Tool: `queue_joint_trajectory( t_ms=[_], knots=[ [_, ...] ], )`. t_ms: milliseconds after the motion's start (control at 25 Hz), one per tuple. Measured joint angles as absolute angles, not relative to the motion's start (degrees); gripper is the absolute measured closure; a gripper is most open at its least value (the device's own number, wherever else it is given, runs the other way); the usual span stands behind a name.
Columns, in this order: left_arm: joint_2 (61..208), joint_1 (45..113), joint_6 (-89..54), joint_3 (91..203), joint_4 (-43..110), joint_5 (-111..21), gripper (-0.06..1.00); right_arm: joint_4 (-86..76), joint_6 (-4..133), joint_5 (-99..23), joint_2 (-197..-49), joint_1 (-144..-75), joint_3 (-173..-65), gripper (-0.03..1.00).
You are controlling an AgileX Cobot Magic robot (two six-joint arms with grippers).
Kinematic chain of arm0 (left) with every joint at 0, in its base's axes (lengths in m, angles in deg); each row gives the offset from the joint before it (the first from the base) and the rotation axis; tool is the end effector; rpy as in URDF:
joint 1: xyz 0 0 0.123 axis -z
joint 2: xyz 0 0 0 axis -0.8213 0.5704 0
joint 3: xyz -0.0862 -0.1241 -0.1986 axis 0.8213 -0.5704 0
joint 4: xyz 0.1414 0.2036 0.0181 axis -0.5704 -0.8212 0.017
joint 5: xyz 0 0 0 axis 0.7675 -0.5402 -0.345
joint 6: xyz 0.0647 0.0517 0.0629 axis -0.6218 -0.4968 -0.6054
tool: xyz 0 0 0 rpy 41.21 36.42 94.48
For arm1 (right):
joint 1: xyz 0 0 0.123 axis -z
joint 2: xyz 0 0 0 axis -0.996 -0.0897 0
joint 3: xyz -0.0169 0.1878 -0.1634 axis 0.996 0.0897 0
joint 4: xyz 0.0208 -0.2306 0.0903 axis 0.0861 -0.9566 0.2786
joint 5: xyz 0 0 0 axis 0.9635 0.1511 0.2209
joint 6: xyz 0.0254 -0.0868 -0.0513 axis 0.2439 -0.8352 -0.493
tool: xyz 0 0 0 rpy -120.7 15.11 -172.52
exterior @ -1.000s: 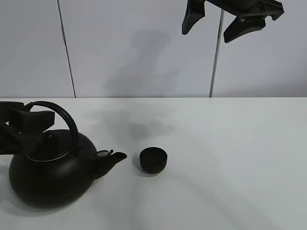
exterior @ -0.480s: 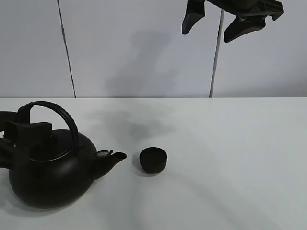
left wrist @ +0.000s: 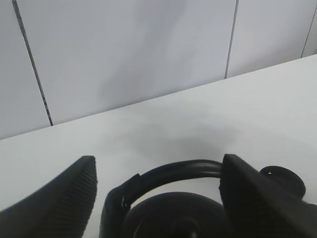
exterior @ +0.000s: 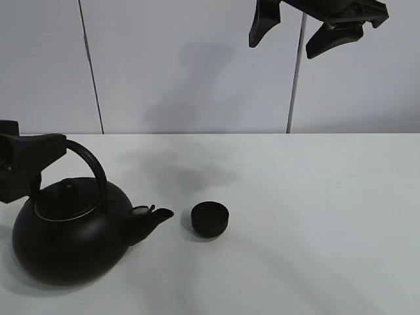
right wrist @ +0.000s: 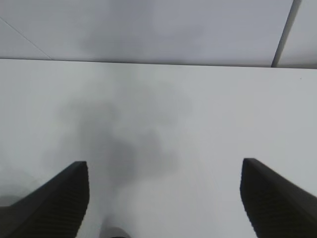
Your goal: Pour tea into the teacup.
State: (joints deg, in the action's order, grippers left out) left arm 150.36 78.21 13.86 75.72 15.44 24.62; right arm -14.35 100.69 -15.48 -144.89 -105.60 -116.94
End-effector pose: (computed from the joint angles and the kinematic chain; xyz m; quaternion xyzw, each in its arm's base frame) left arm 0.1980 -0.0925 0.1183 0.2031 0.7376 -0.1338 0.6298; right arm 0.3583 0.1347 0.2651 -0.0639 0.9157 0.1093 0.3814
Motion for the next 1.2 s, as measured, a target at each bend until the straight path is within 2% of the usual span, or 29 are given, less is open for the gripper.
queue_joint_trajectory(
  t_ms=[240,440,760,1000,1200],
  knots=[
    [145.05,78.21,13.87,75.59,15.26,18.66,0.44,-14.35,100.69,-15.48,-144.89,-105.6,-116.94,0.39],
    [139.47,78.21,14.38,76.83,15.2,7.55,0.43,-14.35,100.69,-15.48,-144.89,-105.6,-116.94,0.39],
    [129.13,78.21,20.69,91.52,10.55,-27.35,0.43,-14.35,100.69,-15.48,-144.89,-105.6,-116.94,0.39],
    [126.87,78.21,25.14,107.93,11.66,-59.01,0.29,-14.35,100.69,-15.48,-144.89,-105.6,-116.94,0.39],
    [126.87,78.21,24.07,119.35,19.27,-74.58,0.27,-14.35,100.69,-15.48,-144.89,-105.6,-116.94,0.39]
  ],
)
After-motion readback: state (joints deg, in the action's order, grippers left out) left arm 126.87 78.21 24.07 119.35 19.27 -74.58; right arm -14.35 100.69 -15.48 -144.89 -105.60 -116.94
